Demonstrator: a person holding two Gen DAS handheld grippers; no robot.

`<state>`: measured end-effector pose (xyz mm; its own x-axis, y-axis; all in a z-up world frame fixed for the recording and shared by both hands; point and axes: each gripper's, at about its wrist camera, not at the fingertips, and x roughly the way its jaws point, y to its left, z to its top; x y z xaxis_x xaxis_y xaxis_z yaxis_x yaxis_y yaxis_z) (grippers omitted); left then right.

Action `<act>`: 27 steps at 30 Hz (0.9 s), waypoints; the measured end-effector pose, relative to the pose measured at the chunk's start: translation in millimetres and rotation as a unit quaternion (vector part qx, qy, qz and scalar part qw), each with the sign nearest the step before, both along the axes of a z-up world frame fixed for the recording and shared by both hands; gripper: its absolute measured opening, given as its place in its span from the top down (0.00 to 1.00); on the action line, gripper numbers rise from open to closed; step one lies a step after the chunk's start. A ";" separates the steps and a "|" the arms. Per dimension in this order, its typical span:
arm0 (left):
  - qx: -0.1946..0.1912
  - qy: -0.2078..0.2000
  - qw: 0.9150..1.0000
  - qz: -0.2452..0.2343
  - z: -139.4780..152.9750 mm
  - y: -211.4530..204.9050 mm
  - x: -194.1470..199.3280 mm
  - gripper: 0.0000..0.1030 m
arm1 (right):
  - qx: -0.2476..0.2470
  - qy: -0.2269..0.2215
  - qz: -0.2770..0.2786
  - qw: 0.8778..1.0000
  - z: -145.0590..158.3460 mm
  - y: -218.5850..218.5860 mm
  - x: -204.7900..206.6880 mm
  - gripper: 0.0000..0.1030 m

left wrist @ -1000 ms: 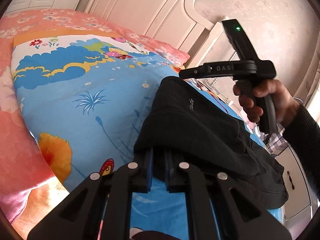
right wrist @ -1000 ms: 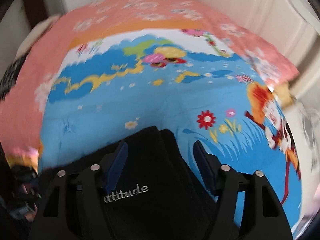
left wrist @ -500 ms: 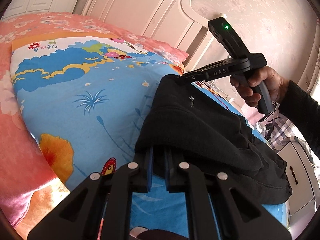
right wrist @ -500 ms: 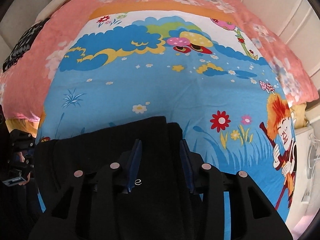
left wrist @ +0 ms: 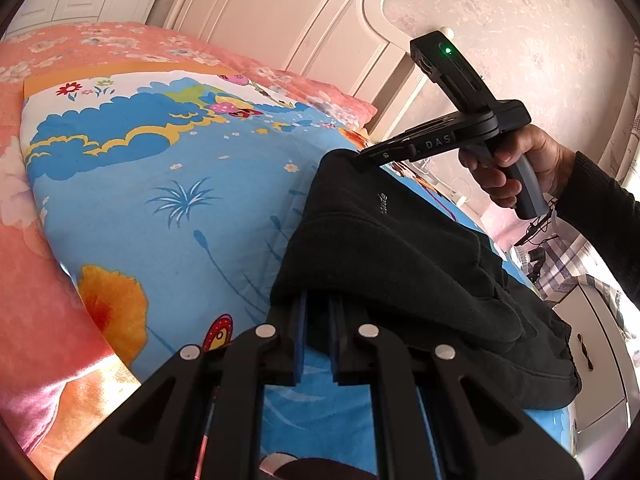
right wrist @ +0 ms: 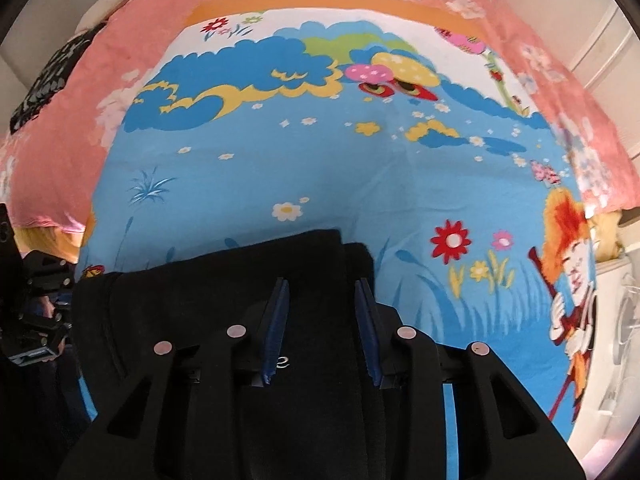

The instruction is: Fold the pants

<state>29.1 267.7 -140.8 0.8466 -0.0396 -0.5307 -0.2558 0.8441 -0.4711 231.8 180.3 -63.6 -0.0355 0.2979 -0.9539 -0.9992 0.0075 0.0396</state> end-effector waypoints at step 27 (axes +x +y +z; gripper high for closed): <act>0.058 0.003 0.998 -0.022 12.7 -8.8 -18.8 0.96 | 0.040 0.005 -0.163 0.986 14.0 -8.8 8.9 0.97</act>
